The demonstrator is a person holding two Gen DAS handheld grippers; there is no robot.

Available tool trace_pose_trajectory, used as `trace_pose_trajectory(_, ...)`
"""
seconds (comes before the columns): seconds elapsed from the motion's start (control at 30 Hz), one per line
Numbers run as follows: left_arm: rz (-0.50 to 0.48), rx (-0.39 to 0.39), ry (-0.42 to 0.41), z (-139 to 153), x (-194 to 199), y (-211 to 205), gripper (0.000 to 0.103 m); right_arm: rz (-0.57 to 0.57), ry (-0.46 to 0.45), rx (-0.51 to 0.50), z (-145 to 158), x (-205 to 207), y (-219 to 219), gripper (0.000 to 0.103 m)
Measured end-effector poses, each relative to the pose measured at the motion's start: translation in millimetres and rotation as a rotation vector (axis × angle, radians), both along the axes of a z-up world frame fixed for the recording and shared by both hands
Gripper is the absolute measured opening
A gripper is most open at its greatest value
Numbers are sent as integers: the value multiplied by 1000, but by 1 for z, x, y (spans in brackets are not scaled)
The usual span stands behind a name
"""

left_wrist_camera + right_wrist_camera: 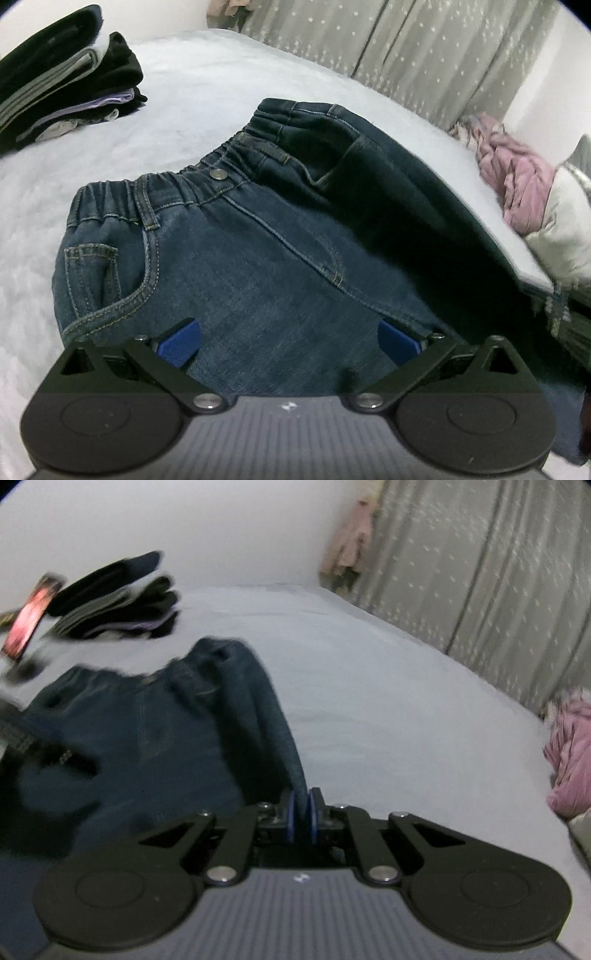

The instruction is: Fold clothes

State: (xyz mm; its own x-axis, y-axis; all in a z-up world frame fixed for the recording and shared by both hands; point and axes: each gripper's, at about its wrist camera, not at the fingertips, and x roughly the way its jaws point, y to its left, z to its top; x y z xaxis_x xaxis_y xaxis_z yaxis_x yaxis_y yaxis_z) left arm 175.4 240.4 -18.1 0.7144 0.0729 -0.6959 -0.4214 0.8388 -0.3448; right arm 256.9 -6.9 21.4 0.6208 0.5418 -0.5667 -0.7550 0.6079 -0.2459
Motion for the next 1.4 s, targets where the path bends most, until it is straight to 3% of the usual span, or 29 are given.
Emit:
trace_pose_trajectory(0.2,-10,-95,-79,1,0,0,102,80,-56,-72,-12,-53,2,0)
trace_pose_trajectory(0.37,-3,-112,-71,-3,4,-2,102,114,-59,-144,-30,-74,4,0)
trace_pose_trajectory(0.43,1,-106,-46,-5,7,-4,102,88,-78,-120,-28,-71,2,4)
trace_pose_trajectory(0.5,-5,-95,-31,-6,10,-8,102,57,-103,-105,-24,-64,1,29)
trace_pose_trajectory(0.53,-8,-90,-30,-6,11,-9,102,39,-120,-104,-23,-59,5,33)
trace_pose_trajectory(0.73,2,-102,-92,-6,19,-7,102,39,-140,-209,-36,-32,18,34)
trace_pose_trajectory(0.9,49,-100,-152,-13,26,15,102,52,-109,-169,-36,-24,31,30)
trace_pose_trajectory(1.03,82,-156,-206,-12,37,31,99,65,-124,-188,-33,-23,31,30)
trace_pose_trajectory(1.13,58,-202,-214,-12,46,34,91,46,-122,-192,-35,-24,23,32)
trace_pose_trajectory(1.3,11,-229,-214,-18,52,30,36,-17,-100,-238,-48,-20,-2,33)
trace_pose_trajectory(1.4,16,-219,-242,-17,48,28,22,-38,-83,-246,-52,-18,-8,35)
